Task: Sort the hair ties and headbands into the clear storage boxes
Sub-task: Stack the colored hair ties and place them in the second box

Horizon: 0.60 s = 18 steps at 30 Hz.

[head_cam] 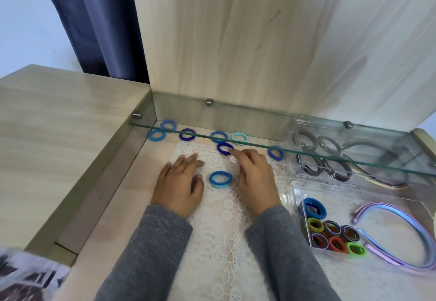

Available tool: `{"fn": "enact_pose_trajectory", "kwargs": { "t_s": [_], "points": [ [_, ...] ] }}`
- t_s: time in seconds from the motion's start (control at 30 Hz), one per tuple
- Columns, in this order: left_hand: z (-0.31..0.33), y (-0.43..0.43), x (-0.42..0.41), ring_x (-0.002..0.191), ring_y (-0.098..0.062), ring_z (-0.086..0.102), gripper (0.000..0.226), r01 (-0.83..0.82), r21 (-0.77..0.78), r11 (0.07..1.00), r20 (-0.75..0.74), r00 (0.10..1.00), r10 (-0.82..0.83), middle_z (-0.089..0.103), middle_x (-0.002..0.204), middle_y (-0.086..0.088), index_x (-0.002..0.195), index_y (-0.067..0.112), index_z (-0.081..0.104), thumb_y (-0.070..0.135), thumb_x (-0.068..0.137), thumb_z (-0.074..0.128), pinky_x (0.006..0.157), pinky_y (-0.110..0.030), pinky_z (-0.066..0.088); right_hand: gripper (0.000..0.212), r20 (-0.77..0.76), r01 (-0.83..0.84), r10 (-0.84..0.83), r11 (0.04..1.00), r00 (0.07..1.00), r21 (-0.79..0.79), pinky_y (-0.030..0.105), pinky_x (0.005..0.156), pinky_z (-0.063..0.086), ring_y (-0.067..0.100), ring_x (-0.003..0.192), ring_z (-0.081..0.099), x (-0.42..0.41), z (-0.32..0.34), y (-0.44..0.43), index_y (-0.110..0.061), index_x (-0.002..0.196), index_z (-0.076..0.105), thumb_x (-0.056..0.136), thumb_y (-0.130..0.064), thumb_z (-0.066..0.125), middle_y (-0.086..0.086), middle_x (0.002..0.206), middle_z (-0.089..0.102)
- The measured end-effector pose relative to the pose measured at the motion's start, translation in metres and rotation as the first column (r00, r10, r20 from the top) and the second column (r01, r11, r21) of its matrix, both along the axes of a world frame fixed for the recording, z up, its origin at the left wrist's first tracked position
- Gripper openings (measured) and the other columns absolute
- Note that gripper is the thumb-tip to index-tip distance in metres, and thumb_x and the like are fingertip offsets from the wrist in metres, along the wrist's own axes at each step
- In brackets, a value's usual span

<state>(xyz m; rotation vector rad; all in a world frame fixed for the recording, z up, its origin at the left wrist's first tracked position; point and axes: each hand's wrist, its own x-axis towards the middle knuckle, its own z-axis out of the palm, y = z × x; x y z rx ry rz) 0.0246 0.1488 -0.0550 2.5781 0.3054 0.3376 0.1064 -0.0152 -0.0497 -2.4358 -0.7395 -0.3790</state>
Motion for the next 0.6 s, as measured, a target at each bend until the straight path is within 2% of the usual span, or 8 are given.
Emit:
{"fn": "enact_pose_trajectory", "kwargs": {
  "t_s": [0.1, 0.23, 0.43, 0.6],
  "points": [
    [-0.001, 0.000, -0.001, 0.143, -0.011, 0.023, 0.039, 0.001, 0.008, 1.000, 0.000, 1.000, -0.001, 0.034, 0.152, 0.012, 0.134, 0.029, 0.049, 0.024, 0.095, 0.045, 0.119, -0.033, 0.012, 0.063, -0.061, 0.037, -0.047, 0.989, 0.997, -0.146, 0.037, 0.094, 0.038, 0.019, 0.111, 0.041, 0.009, -0.002, 0.005, -0.037, 0.140, 0.039, 0.088, -0.002, 0.046, -0.001, 0.126, 0.046],
    [0.000, 0.001, -0.001, 0.144, -0.011, 0.022, 0.040, 0.001, 0.025, 1.000, -0.010, 1.000, 0.000, 0.032, 0.153, 0.011, 0.135, 0.030, 0.048, 0.025, 0.095, 0.044, 0.119, -0.033, 0.011, 0.058, -0.115, 0.030, -0.055, 0.977, 0.992, -0.209, 0.036, 0.099, 0.036, 0.020, 0.117, 0.036, 0.017, -0.002, 0.008, -0.036, 0.137, 0.043, 0.091, -0.003, 0.046, 0.000, 0.133, 0.042],
    [0.000, 0.002, 0.001, 0.148, -0.014, 0.001, 0.052, -0.025, 0.176, 0.984, -0.156, 0.986, 0.053, 0.002, 0.161, 0.010, 0.150, 0.037, 0.016, 0.042, 0.100, 0.027, 0.119, -0.038, -0.002, 0.024, -0.096, 0.045, -0.052, 0.996, 0.994, -0.076, 0.039, 0.093, 0.041, 0.022, 0.108, 0.045, 0.018, -0.006, 0.010, -0.016, 0.116, 0.060, 0.093, -0.013, 0.051, 0.004, 0.121, 0.054],
    [0.000, 0.000, 0.002, 0.148, -0.016, -0.004, 0.055, -0.012, 0.217, 0.976, -0.207, 0.977, 0.058, -0.005, 0.161, 0.009, 0.152, 0.035, 0.006, 0.045, 0.100, 0.021, 0.119, -0.039, -0.004, 0.010, -0.017, 0.072, -0.071, 0.997, 0.997, 0.019, 0.045, 0.078, 0.048, 0.025, 0.090, 0.052, 0.013, -0.012, 0.003, -0.009, 0.097, 0.065, 0.089, -0.012, 0.059, 0.007, 0.101, 0.059]
  ]
}}
